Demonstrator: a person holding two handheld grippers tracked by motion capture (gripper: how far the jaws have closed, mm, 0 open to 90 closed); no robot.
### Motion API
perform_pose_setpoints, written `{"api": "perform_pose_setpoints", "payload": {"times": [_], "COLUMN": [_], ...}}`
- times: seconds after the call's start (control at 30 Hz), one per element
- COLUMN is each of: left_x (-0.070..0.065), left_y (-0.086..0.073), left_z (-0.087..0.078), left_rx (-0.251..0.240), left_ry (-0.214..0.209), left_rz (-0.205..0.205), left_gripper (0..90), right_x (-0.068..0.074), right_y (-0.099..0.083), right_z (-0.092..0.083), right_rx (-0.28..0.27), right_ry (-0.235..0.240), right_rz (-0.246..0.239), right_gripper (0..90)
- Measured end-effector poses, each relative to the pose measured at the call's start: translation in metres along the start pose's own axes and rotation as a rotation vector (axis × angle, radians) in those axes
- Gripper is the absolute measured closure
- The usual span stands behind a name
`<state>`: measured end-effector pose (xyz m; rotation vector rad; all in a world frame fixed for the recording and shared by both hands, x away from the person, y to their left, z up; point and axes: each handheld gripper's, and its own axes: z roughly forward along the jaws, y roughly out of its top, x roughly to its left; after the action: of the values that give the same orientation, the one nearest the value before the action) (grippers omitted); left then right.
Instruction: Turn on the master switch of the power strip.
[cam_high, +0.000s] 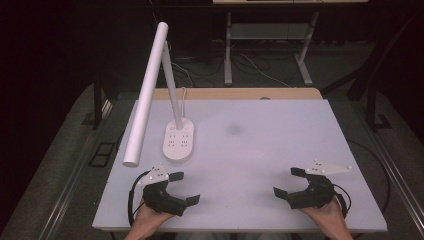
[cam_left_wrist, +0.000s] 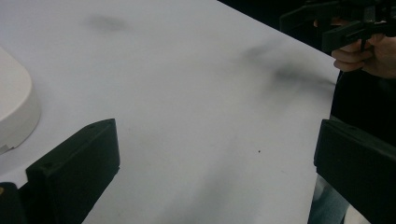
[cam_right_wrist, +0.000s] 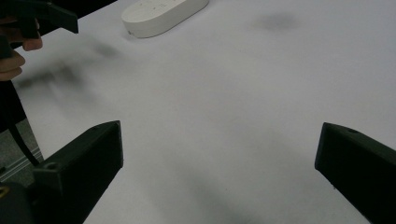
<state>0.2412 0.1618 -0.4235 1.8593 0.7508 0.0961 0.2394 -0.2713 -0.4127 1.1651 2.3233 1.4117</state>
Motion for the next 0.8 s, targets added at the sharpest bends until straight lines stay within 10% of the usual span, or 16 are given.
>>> {"api": "perform_pose_setpoints", "payload": {"times": [0.8], "left_x": [0.0007], "left_y": [0.0032], "left_z": [0.0013], "left_rx": [0.013], "left_ry": [-0.012], "left_rz": [0.023], "left_gripper": [0.0], "right_x": [-0.0015], "right_y": [-0.0030], "right_z": [-0.0011], "right_rx": [0.024], "right_ry": [-0.010], "right_rz": [0.010], "right_gripper": [0.5]}}
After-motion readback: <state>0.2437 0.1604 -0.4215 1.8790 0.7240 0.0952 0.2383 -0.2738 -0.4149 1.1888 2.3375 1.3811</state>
